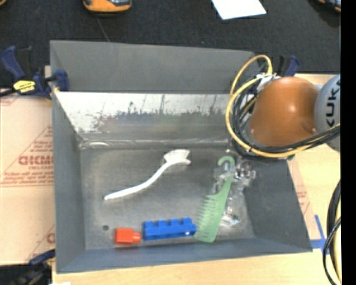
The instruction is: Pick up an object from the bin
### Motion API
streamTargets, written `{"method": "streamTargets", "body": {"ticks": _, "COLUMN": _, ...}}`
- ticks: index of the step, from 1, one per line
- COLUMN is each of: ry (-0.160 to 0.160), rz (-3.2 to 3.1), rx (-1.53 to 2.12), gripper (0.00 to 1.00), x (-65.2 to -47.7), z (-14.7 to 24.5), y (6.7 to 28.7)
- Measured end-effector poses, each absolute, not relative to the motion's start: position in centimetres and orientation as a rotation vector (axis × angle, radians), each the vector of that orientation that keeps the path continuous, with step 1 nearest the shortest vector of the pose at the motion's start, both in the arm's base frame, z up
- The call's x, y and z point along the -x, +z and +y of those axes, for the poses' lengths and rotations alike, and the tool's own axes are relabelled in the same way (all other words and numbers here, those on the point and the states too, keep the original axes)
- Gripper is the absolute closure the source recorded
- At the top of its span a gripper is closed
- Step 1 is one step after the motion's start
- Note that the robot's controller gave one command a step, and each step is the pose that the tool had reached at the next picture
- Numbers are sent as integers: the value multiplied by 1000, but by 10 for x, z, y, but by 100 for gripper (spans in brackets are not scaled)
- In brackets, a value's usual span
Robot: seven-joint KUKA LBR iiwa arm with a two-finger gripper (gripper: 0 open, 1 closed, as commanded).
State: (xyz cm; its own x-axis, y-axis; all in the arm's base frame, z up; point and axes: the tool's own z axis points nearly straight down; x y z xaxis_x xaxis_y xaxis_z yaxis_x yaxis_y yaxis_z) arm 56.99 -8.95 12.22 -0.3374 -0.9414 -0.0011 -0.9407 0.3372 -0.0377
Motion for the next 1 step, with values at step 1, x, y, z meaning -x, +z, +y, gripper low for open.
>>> {"method": "streamTargets", "body": {"ticks": 1, "ry": -45, "rz": 2553, "rx": 1794, "gripper": 100, "x": -569, "z": -90, "y": 133}}
